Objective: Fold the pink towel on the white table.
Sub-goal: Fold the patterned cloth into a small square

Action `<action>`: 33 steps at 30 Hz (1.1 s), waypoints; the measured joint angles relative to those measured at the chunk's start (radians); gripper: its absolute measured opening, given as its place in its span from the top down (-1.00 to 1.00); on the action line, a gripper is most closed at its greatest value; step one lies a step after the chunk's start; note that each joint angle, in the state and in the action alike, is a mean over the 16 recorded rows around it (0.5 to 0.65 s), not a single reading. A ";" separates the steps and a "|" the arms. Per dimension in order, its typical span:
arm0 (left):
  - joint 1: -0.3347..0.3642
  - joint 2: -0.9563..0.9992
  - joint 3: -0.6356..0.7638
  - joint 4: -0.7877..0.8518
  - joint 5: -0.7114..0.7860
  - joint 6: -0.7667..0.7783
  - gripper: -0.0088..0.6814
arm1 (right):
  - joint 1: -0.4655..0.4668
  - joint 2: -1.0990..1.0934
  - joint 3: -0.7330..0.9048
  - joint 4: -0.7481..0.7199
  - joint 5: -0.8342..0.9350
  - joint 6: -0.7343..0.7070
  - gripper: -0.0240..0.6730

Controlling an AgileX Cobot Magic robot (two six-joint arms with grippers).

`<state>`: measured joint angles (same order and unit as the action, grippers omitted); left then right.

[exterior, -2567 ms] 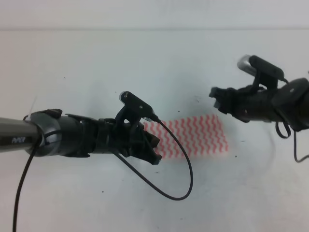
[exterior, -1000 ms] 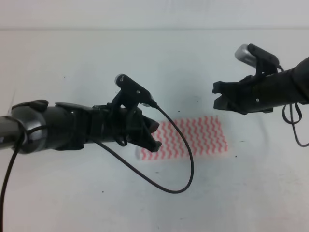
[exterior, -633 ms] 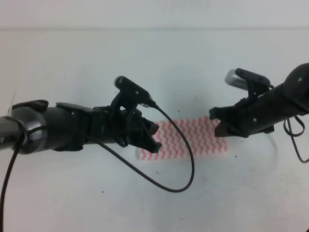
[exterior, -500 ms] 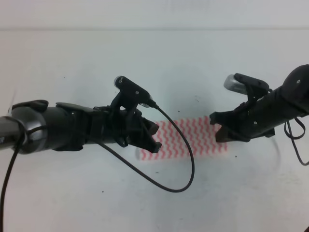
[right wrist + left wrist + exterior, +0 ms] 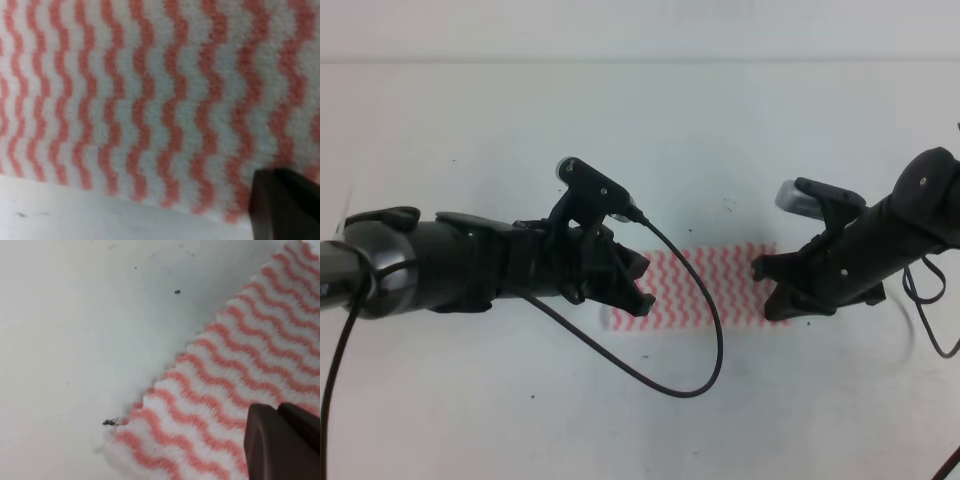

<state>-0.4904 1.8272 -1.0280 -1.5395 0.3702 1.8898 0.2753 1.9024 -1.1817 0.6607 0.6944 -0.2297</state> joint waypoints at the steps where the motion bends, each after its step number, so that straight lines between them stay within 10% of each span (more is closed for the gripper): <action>1: 0.000 -0.001 0.000 0.000 0.000 0.000 0.94 | 0.000 -0.008 0.000 0.002 -0.001 -0.001 0.98; 33: 0.000 0.000 0.000 0.000 0.013 -0.019 0.94 | 0.031 0.010 -0.003 0.077 0.016 -0.060 0.98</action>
<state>-0.4904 1.8272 -1.0281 -1.5392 0.3836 1.8710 0.3068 1.9128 -1.1849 0.7376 0.7103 -0.2896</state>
